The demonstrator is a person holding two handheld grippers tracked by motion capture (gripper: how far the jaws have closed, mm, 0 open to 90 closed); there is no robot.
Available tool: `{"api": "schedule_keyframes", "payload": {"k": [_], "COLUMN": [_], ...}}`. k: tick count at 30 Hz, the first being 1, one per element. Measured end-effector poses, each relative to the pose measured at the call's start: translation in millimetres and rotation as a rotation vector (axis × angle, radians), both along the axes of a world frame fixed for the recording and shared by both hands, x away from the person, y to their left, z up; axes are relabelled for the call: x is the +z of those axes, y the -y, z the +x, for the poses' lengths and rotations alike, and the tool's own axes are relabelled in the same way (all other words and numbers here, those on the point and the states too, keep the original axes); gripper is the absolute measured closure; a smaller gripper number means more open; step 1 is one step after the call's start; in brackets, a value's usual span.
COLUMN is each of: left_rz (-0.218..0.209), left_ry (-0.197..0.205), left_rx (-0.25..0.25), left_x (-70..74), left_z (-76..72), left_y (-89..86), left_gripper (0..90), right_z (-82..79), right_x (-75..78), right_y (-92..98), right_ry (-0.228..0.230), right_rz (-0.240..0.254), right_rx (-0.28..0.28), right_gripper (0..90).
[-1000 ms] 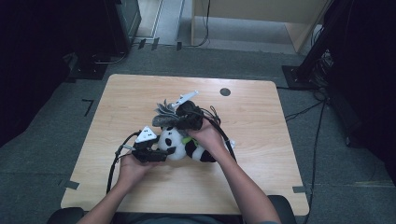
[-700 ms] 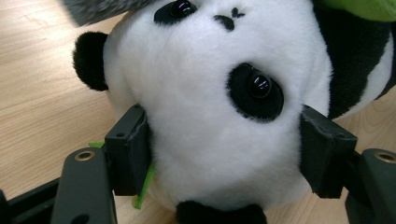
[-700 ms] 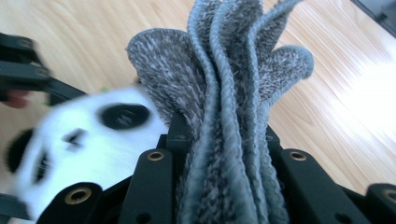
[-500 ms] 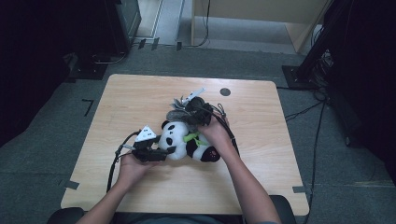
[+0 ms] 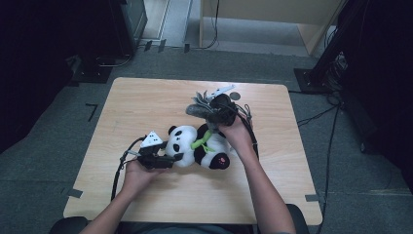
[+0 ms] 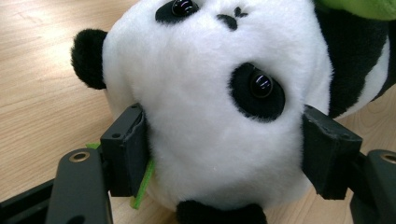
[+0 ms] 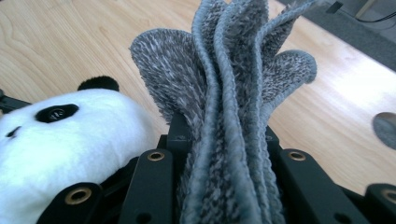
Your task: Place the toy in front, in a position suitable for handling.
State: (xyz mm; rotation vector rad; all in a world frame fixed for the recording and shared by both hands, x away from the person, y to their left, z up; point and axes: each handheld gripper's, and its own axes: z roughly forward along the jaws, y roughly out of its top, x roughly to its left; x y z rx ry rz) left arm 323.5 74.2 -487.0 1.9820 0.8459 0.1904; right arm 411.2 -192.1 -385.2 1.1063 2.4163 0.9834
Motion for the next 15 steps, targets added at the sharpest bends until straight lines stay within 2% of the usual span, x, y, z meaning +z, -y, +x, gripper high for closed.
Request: {"api": "schedule_keyframes", "payload": {"k": [3,6,11,15], "left_rz": [-0.001,-0.003,-0.006,0.004], "left_ry": [0.001,0.003,0.005,0.012], "left_rx": [0.000,0.001,0.003,0.000], "left_x": [0.0,-0.2,-0.4,0.0], "left_z": [0.0,0.0,-0.2,-0.8], "left_y": [0.0,0.1,0.1,0.3], "left_gripper": [25.3,24.9,24.0,24.0], "right_z": [-6.4,-13.5,-20.2,-21.0], "right_x": [11.2,16.0,8.1,-4.1], "right_y": [-1.9,-14.1,-44.2,-62.1], "right_ry": [0.026,0.035,0.011,-0.030], "right_rz": [0.040,0.061,0.067,0.082], "right_rx": [0.024,0.068,0.161,0.203], "right_gripper": [69.3,69.1,68.7,67.6]}}
